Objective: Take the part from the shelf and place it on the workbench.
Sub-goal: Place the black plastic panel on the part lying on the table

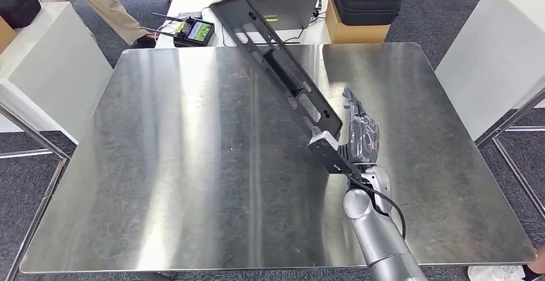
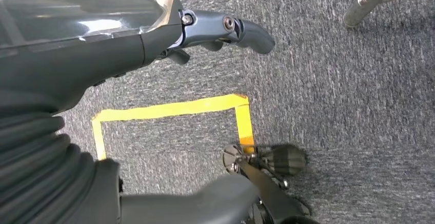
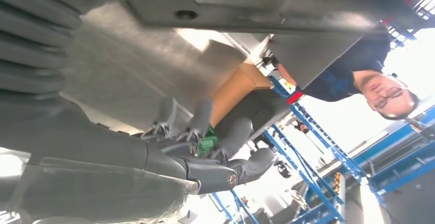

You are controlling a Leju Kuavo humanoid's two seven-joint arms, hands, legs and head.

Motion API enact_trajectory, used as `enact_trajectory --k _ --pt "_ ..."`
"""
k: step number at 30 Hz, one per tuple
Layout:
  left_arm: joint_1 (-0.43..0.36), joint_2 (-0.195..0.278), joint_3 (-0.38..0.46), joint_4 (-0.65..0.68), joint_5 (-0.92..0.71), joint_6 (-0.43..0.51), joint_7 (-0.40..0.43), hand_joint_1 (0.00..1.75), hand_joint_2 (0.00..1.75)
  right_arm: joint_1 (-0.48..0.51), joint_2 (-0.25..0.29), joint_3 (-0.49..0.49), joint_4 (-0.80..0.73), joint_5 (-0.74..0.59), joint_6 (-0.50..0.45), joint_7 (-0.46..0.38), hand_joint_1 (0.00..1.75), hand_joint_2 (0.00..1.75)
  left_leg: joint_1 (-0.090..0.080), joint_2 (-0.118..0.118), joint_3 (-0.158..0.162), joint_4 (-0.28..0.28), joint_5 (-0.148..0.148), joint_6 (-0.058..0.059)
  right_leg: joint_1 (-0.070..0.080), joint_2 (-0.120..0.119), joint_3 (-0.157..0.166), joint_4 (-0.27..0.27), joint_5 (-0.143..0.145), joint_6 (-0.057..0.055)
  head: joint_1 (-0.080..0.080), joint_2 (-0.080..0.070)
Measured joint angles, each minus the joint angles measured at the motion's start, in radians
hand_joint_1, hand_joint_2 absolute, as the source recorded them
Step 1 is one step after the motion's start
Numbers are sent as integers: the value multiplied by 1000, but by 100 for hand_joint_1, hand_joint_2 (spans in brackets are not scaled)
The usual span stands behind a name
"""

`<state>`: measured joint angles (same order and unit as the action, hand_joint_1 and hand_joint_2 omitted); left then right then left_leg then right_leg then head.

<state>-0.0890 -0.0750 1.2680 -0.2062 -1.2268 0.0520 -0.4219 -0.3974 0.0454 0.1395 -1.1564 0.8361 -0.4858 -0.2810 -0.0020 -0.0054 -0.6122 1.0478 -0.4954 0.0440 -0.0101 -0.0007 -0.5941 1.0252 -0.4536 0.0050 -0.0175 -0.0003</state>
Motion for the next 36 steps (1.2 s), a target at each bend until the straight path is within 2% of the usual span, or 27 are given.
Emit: enact_trajectory --k 1,2,4,5,8,9,10,11,13,14,15,18,20,21,23,24,25,26,28,29,31,32,34,35,36 --pt "0 1 0 0 0 1 2 0 0 -3 1 2 5 0 0 0 0 0 -4 -2 0 0 -11 6 1 1 1 -1 -2 4 0 0" --pt "0 1 0 0 0 1 3 0 0 -5 2 3 9 1 0 1 0 0 -5 -4 4 -5 -7 13 2 1 1 -1 -3 9 -1 0" --pt "0 1 0 0 0 2 7 0 0 -7 3 7 14 5 -1 5 0 0 0 -2 14 -20 24 21 5 1 -5 20 -15 14 1 0" --pt "0 1 0 0 0 2 9 0 0 -7 3 9 15 7 -2 10 0 0 3 -1 19 -26 36 25 7 1 -20 52 -33 14 3 0" --pt "0 0 0 0 -1 1 13 0 0 7 1 11 16 11 -2 26 0 0 4 1 19 -29 42 29 3 1 -103 225 -112 9 6 0" --pt "1 -1 0 0 -2 1 14 0 0 16 0 11 16 11 -2 29 0 0 4 0 18 -28 41 29 1 1 -120 262 -123 13 6 0" --pt "1 -1 0 0 -2 1 15 0 0 22 -1 11 15 12 -2 31 0 0 4 -1 17 -28 41 28 -1 1 -119 262 -118 21 6 0" --pt "1 -1 0 0 -2 0 16 0 0 27 -2 11 14 11 -2 32 0 0 4 -2 18 -27 40 27 -3 1 -98 221 -98 30 6 0" --pt "1 -2 0 0 -3 0 18 0 0 29 -3 11 9 -1 0 27 0 0 1 -4 19 -24 36 21 -6 1 -31 86 -48 44 7 0" --pt "1 -2 0 0 -4 0 19 0 0 29 -2 11 5 -26 9 15 0 0 -1 -4 19 -22 33 16 -5 1 -4 32 -29 43 7 0" --pt "1 -2 0 0 -4 0 20 0 0 31 -1 11 0 -76 28 -7 0 0 -3 -4 18 -20 31 10 -4 1 10 4 -21 38 6 0" --pt "1 -2 0 0 -5 1 22 0 0 44 7 10 -28 -267 106 -92 0 0 1 -3 18 -19 28 -5 -5 2 18 -7 -14 21 6 0" --pt "1 -2 0 0 -5 1 22 0 0 47 13 10 -46 -318 128 -116 0 0 6 -2 3 17 3 -17 -14 2 23 -12 -11 11 3 0" --pt "1 -2 0 0 -6 1 22 0 0 49 16 10 -52 -329 134 -121 0 0 8 -1 -18 62 -23 -24 -17 2 25 -14 -12 7 1 0" --pt "1 -2 0 0 -7 1 22 0 0 57 20 10 -63 -400 179 -143 0 0 14 0 -82 188 -79 -36 -17 1 27 -14 -14 2 -2 0" --pt "2 -2 0 0 -7 1 22 0 0 66 23 10 -71 -470 223 -160 0 0 17 1 -108 233 -90 -40 -17 1 27 -14 -15 1 -2 0" --pt "3 -2 0 0 -7 1 22 0 0 78 27 9 -84 -564 281 -182 0 0 21 1 -118 245 -82 -43 -17 1 28 -14 -16 0 -2 0" --pt "3 -2 0 1 -8 1 21 0 0 91 31 8 -100 -665 343 -201 0 0 24 2 -110 221 -57 -46 -18 1 30 -14 -17 0 -2 0" --pt "3 -1 0 0 -9 -1 17 0 0 131 38 8 -161 -897 500 -236 0 0 30 3 -54 99 10 -47 -19 1 35 -14 -22 5 -2 0" --pt "3 -1 0 0 -8 -4 14 0 0 158 40 11 -207 -1011 588 -254 0 0 29 2 -26 42 30 -45 -17 1 36 -13 -25 10 -2 0" --pt "3 0 0 0 -4 -8 9 0 0 218 42 23 -314 -1196 746 -286 0 0 23 0 1 -12 36 -39 -11 0 36 -14 -30 19 0 0" --pt "3 0 0 0 -1 -9 9 0 0 247 43 31 -364 -1249 798 -298 0 0 20 -1 3 -17 35 -36 -5 0 37 -14 -33 19 1 0" --pt "4 -1 3 0 9 -8 11 0 0 302 44 46 -462 -1316 870 -316 0 0 11 -2 5 -18 35 -31 -2 -2 41 -20 -35 20 2 0" --pt "4 -1 5 0 15 -6 13 0 0 325 45 52 -508 -1337 894 -323 0 0 6 -3 5 -18 32 -24 -5 -2 44 -24 -34 26 1 0" --pt "4 0 7 0 21 -4 16 0 0 345 46 57 -550 -1352 910 -327 0 0 1 -3 6 -18 32 -15 -9 -2 47 -28 -31 36 1 0"
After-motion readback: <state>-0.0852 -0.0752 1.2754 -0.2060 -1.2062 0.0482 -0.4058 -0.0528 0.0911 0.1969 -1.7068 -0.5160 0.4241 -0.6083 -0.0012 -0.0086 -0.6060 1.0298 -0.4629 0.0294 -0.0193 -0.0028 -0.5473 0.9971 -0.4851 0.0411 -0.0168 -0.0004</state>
